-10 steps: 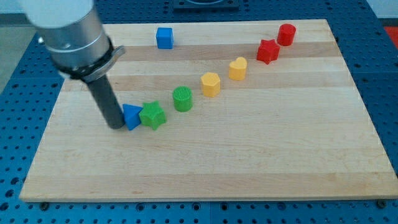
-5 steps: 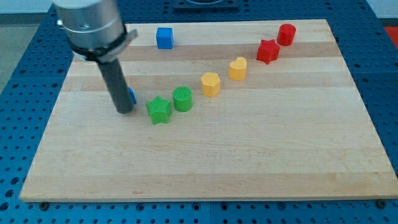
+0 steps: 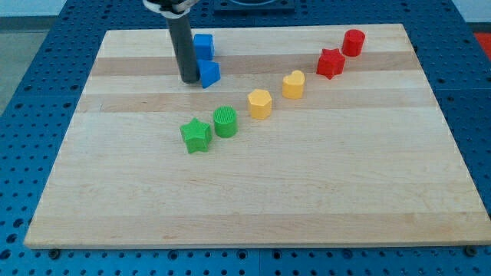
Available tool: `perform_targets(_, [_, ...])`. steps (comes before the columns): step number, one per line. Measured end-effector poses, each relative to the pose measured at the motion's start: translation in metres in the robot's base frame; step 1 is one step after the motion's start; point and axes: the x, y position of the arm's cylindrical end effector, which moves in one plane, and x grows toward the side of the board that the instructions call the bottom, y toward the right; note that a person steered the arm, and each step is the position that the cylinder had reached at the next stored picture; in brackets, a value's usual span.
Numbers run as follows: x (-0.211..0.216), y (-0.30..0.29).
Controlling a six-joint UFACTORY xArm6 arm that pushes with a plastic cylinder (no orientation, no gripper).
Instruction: Move the blue triangle to the bottom right of the blue cube
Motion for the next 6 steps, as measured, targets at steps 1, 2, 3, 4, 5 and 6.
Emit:
perform_targets(1, [-0.005,0.000])
perform_targets(2, [-0.014,0.001])
perform_targets(3, [-0.020,0.020])
perform_targets(4, [-0.021,0.025])
perform_targets(5, [-0.015,0.001])
perform_targets(6, [0.002,0.012])
